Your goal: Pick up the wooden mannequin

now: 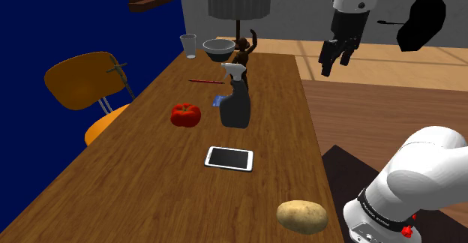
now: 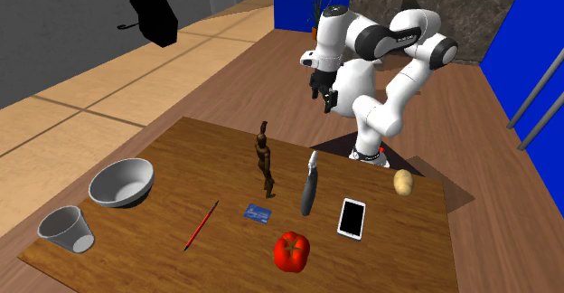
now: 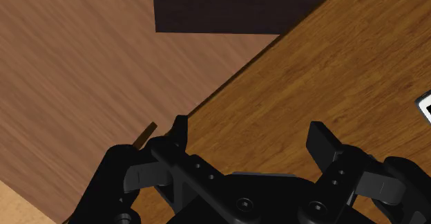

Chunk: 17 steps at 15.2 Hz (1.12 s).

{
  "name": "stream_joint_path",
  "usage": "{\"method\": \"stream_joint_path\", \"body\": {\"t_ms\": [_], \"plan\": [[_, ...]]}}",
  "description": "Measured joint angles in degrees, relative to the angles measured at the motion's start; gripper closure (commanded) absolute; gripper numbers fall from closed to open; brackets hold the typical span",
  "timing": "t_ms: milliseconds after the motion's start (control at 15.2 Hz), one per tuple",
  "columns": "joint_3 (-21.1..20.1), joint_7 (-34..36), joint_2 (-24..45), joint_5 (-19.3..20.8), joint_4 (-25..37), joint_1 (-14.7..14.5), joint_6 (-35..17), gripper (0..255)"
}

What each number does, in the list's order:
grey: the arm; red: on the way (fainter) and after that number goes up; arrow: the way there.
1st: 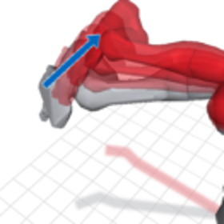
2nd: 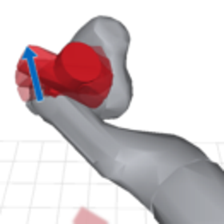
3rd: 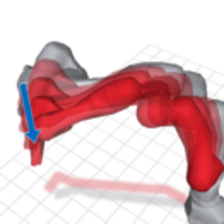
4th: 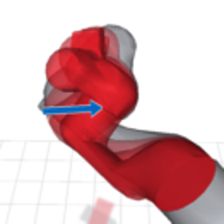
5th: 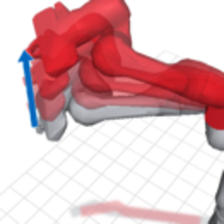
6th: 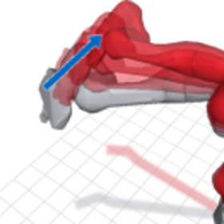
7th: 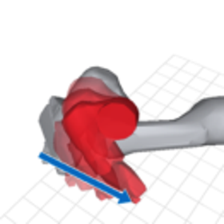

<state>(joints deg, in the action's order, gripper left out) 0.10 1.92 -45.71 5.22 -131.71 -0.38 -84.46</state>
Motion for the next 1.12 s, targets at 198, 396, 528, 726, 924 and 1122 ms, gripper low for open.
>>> {"method": "stream_joint_path", "body": {"t_ms": [198, 396, 528, 726, 924, 1122], "plan": [[-0.49, 0.31, 2.75, -0.24, 2.09, -0.24, -0.63, 0], [-1.72, 1.06, 8.95, -0.77, 7.27, -0.78, -1.50, 0], [-2.19, 1.12, 13.37, -0.75, 11.37, -0.96, -1.75, 0], [-3.48, 1.91, 19.95, -0.90, 17.62, -1.42, -1.97, 0], [-4.57, 2.47, 26.74, -0.67, 24.71, -1.79, -1.48, 0], [-5.74, 3.13, 33.68, -0.16, 32.87, -2.25, -0.10, 0]]}}
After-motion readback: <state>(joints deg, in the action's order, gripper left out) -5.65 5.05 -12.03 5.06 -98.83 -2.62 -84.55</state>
